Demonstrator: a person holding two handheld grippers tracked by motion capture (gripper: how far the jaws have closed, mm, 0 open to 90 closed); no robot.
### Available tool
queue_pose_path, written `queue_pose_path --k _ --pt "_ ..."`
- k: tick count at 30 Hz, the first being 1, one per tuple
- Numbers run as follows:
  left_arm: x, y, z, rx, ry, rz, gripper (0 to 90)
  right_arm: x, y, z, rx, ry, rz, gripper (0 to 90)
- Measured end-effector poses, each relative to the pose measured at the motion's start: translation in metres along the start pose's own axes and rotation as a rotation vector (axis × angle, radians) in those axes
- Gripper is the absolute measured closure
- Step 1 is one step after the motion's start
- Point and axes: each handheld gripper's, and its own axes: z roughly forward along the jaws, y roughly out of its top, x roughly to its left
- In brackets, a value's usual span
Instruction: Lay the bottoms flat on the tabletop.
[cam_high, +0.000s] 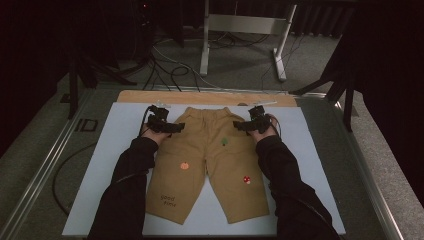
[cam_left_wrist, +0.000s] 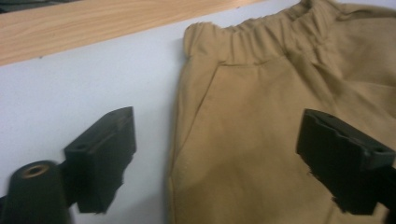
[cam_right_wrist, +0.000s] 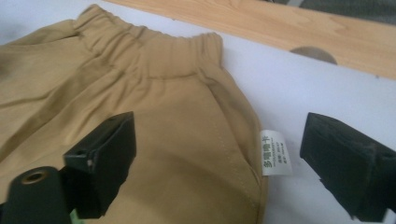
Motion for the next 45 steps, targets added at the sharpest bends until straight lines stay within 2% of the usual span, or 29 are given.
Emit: queue_pose_path --k 3,5,7,8,10,14,16,17,21,26,30,38,45 --pt "-0.004 0.002 -0.005 -0.012 -0.028 0.016 2.6 0.002 0.002 -0.007 -0.021 0.031 -0.018 11.3" --pt "-0.006 0.004 -0.008 -0.012 -0.050 0.025 0.7 0.004 0.003 -0.009 -0.021 0.036 -0.011 11.4" --pt "-0.009 0.006 -0.011 -0.015 -0.066 0.033 0.2 0.006 0.003 -0.011 -0.022 0.034 -0.031 11.4" --pt "-0.010 0.007 -0.013 -0.019 -0.059 0.041 0.1 0.007 0.003 -0.011 -0.018 0.035 -0.036 11.4" --pt "-0.013 0.009 -0.017 -0.025 -0.084 0.048 0.2 0.009 0.003 -0.013 -0.016 0.036 -0.055 11.4" --pt "-0.016 0.010 -0.023 -0.030 -0.086 0.066 0.2 0.013 0.004 -0.017 -0.006 0.049 -0.083 11.4" --pt "-0.018 0.010 -0.026 -0.034 -0.109 0.066 0.2 0.016 0.006 -0.019 -0.006 0.053 -0.098 11.4" --pt "-0.019 0.010 -0.027 -0.031 -0.105 0.073 0.2 0.016 0.007 -0.020 -0.002 0.061 -0.109 11.4" --pt "-0.023 0.009 -0.032 -0.031 -0.151 0.083 0.1 0.019 0.009 -0.024 -0.001 0.082 -0.111 11.2" --pt "-0.030 0.009 -0.039 -0.041 -0.166 0.107 0.1 0.021 0.012 -0.028 -0.005 0.095 -0.131 10.7" --pt "-0.033 0.009 -0.046 -0.056 -0.190 0.115 0.1 0.022 0.010 -0.034 -0.013 0.116 -0.125 10.5" --pt "-0.040 -0.001 -0.064 -0.081 -0.243 0.128 0.1 0.028 0.002 -0.049 -0.032 0.131 -0.149 10.6" --pt "-0.047 -0.016 -0.081 -0.084 -0.271 0.156 0.1 0.039 -0.009 -0.068 -0.040 0.173 -0.189 10.7"
